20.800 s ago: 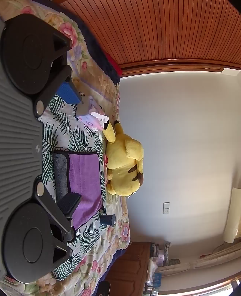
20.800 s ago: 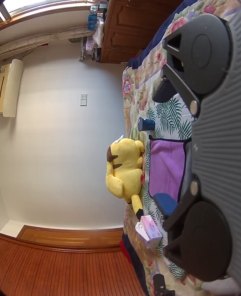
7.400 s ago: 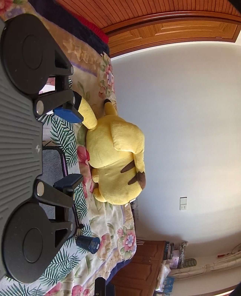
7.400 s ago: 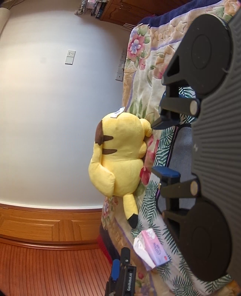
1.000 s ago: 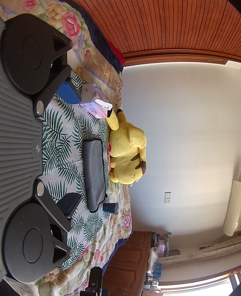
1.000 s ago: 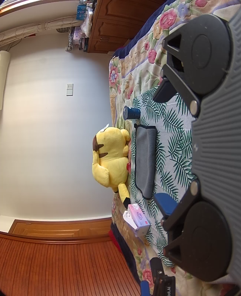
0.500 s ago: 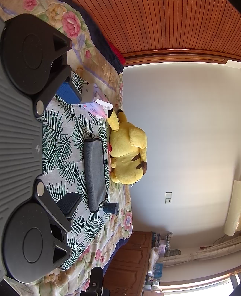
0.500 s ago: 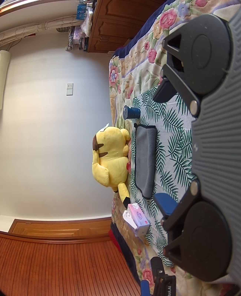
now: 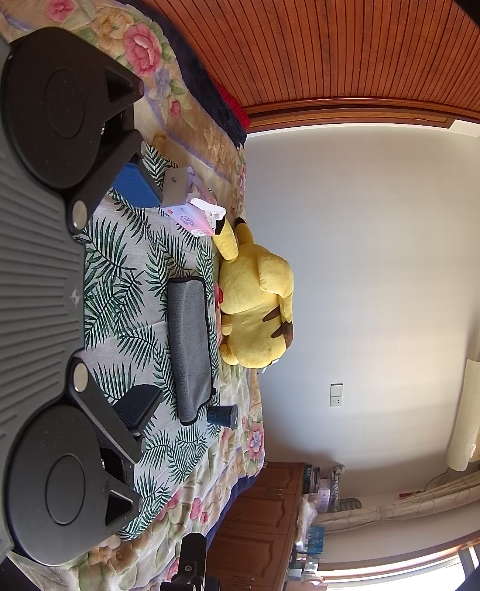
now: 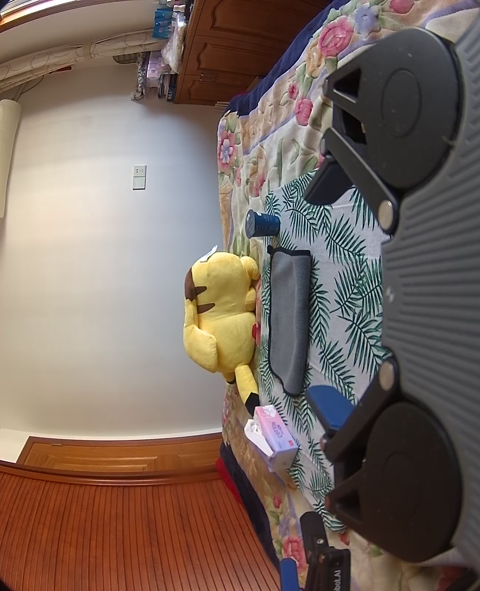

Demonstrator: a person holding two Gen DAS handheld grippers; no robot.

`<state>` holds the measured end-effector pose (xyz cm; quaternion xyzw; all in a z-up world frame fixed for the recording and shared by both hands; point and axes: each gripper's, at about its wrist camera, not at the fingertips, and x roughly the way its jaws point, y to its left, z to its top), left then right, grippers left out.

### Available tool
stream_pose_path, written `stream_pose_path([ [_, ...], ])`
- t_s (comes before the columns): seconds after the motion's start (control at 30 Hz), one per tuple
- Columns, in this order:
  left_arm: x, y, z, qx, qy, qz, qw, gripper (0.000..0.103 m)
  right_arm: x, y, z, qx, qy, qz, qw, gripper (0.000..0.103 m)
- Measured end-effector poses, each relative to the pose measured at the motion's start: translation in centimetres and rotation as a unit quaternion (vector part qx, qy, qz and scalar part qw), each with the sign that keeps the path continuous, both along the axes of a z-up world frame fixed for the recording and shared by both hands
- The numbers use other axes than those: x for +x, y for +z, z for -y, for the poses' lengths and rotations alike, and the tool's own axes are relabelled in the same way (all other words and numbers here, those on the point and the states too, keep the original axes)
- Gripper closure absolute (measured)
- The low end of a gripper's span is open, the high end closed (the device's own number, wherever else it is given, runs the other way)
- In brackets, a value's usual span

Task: Fold towel

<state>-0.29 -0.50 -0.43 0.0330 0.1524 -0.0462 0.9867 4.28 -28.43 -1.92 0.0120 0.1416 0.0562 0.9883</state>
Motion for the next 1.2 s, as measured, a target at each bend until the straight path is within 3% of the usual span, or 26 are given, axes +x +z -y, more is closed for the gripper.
stream_pose_path([
  [1.2,-0.21,-0.15,-0.23,0.000,-0.001,-0.003,1.0000,0.016,-0.04,0.00,-0.11,-0.001,0.000,0.000,1.000,0.000],
])
